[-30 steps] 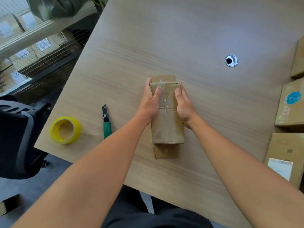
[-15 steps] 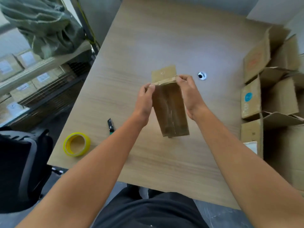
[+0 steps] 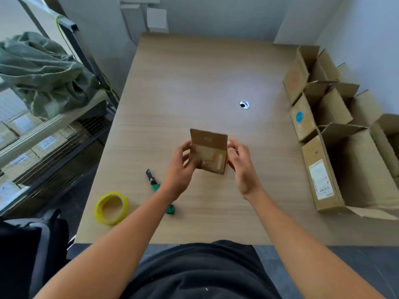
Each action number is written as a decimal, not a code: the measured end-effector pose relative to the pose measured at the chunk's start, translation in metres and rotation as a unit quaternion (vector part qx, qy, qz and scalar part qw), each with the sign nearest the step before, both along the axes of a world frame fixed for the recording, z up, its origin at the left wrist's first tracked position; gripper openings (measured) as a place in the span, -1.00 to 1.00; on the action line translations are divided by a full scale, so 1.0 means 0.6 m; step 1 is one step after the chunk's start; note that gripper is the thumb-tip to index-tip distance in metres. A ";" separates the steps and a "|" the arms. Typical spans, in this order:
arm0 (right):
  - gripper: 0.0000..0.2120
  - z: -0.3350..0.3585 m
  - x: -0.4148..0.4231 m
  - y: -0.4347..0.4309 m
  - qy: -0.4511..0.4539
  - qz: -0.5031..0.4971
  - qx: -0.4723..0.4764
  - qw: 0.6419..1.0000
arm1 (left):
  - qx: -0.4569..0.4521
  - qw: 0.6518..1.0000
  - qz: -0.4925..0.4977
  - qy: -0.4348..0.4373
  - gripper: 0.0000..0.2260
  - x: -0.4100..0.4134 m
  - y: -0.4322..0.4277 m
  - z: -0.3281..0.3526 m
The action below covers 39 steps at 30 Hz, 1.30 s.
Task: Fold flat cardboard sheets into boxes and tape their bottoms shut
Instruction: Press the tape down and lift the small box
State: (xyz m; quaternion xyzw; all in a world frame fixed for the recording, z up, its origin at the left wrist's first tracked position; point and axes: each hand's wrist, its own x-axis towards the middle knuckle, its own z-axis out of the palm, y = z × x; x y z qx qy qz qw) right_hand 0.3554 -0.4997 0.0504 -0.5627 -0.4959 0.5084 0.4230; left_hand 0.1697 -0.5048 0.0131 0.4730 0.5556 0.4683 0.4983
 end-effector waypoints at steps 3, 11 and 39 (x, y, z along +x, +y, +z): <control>-0.46 -0.037 0.002 -0.041 -0.030 -0.013 -0.040 0.999 | -0.015 0.996 -0.069 0.056 -0.49 -0.008 -0.042 -0.041; -0.57 -0.128 0.012 -0.075 -0.165 0.050 -0.132 0.976 | -0.166 0.971 -0.165 0.051 -0.71 -0.023 -0.076 -0.090; -0.31 -0.195 0.101 -0.099 -0.341 0.124 -0.174 0.915 | -0.163 0.972 -0.085 0.149 -0.47 0.023 -0.073 -0.125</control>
